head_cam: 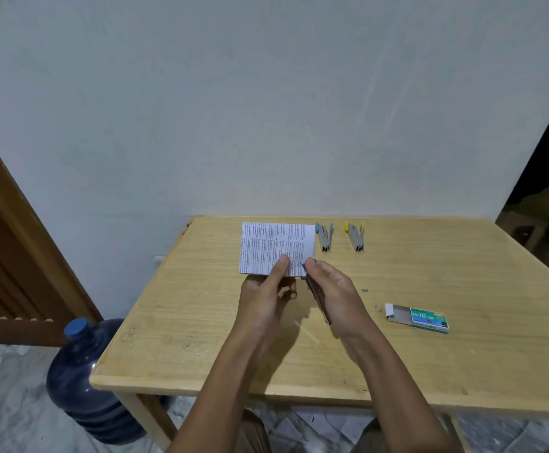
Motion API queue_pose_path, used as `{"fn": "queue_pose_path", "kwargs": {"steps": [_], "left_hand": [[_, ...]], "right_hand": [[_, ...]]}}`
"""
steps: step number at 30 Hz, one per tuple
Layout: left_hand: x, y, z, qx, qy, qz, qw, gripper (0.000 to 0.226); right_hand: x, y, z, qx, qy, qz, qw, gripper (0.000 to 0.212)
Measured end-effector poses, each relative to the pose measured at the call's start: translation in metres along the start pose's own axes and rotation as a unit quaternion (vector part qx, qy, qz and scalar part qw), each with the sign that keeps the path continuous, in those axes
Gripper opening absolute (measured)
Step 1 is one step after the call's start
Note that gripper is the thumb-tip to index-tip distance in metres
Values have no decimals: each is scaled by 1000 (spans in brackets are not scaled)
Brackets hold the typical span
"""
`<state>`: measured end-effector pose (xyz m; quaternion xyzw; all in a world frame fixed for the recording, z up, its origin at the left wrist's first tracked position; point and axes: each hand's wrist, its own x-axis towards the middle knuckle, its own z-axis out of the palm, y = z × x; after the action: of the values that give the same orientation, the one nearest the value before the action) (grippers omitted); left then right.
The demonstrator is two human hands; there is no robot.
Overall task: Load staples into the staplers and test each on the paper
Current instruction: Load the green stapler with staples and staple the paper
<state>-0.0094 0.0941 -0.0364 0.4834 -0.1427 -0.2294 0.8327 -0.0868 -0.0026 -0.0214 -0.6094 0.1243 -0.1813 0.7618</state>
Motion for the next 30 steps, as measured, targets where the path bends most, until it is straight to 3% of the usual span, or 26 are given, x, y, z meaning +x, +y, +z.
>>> {"fn": "queue_pose_path", "kwargs": {"steps": [16, 19, 24, 30], "left_hand": [[2, 4, 6, 13, -20, 1, 1000, 16], [3, 6, 5, 9, -9, -7, 1000, 16], [8, 10, -1, -12, 23, -34, 999, 13], [4, 7, -9, 37, -17, -94, 995, 38]], "right_hand": [[3, 1, 0, -4, 55, -27, 998, 26], [-1, 2, -2, -50, 38, -17, 998, 37], [1, -1, -7, 40, 113, -19, 993, 55], [12, -7, -6, -81, 123, 10, 989, 15]]}}
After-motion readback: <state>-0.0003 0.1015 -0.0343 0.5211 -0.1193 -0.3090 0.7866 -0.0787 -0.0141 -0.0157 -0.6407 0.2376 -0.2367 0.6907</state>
